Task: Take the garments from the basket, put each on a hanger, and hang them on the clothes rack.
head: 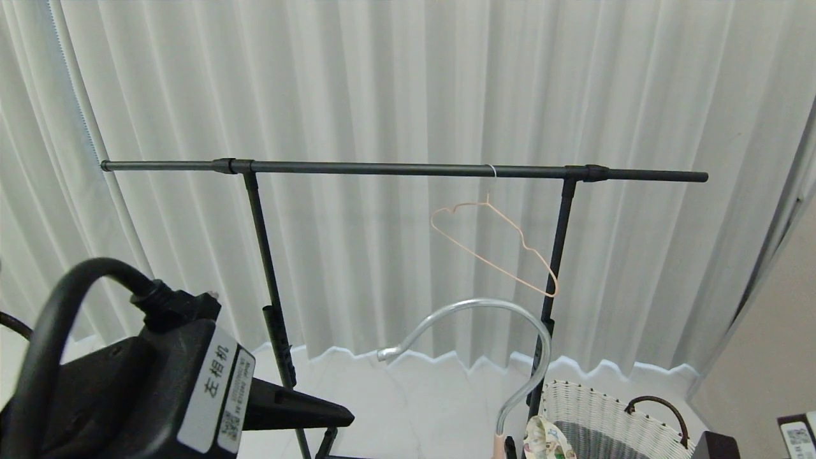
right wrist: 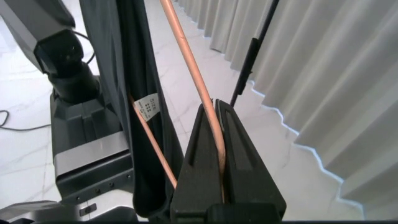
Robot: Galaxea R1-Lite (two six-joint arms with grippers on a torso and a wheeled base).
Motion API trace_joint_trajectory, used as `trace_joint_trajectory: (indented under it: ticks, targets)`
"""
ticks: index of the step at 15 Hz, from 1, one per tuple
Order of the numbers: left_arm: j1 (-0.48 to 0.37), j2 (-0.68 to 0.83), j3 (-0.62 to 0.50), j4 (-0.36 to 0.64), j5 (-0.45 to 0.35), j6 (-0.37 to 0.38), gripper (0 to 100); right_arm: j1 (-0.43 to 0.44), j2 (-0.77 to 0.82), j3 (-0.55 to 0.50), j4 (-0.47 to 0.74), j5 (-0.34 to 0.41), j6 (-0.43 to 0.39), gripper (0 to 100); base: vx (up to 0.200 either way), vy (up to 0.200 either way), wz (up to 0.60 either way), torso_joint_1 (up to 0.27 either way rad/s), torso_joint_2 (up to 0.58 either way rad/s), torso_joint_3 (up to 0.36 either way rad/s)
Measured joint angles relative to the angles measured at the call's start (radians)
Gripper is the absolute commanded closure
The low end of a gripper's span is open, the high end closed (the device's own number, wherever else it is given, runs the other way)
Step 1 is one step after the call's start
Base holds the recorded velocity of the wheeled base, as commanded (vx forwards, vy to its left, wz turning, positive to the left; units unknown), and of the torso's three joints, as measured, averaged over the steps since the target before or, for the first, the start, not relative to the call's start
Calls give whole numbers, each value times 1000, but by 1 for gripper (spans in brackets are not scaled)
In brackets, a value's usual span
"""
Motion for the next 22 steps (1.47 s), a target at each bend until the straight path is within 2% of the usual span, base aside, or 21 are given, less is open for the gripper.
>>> trace_joint_trajectory:
  ticks: [3, 4, 13, 14, 16, 22]
  targets:
    - [-5, 4, 7, 0, 0, 1, 0, 1, 7, -16, 0, -1, -1, 100, 0, 0, 0, 0, 0, 0]
    - [-6, 4, 7, 0, 0, 1, 100, 1, 9, -20, 1, -1, -3, 100, 0, 0, 0, 0, 0, 0]
    - [-9, -1, 9, -1, 2, 0, 100, 0, 12, -28, 0, -8, -3, 100, 0, 0, 0, 0, 0, 0]
    - [-9, -1, 10, -1, 4, 0, 100, 0, 12, -28, 1, -17, -12, 0, 0, 0, 0, 0, 0, 0]
    - [-8, -2, 17, -1, 13, 1, 100, 0, 11, -25, 9, -27, -15, 0, 0, 0, 0, 0, 0, 0]
    - [-4, -48, 87, -3, 151, 1, 100, -68, 1, -19, 46, -64, -17, 0, 0, 0, 0, 0, 0, 0]
